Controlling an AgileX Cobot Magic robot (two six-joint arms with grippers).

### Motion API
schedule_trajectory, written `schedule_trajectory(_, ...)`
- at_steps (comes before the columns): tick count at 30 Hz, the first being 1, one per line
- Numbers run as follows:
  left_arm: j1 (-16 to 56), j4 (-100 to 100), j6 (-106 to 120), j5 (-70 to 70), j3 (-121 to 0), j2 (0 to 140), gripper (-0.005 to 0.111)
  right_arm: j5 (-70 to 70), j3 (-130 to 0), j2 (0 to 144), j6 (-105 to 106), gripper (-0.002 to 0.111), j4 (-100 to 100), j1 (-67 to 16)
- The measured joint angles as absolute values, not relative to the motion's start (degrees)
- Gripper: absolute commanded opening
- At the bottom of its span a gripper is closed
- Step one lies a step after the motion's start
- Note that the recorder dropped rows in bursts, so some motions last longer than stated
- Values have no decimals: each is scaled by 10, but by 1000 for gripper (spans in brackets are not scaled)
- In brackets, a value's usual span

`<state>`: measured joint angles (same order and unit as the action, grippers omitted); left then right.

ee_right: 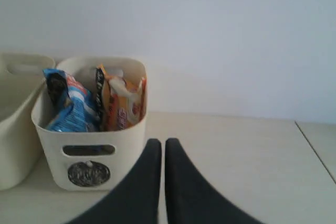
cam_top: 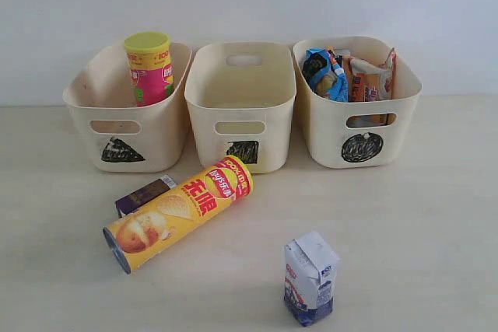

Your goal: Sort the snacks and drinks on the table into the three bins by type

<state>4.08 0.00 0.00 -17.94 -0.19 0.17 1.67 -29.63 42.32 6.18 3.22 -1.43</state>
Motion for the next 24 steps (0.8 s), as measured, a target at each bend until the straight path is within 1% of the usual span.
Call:
schedule_trajectory(7,41,0,0,-179,-2,2,4,17,-296,356,64,0,32,-23)
schedule_trajectory(12,41,0,0,-179,-2,2,4,19,-296,337,98,0,22,-23)
schedule_trajectory(24,41,0,0,-179,-2,2,4,127,-288,299,104,0,29,7)
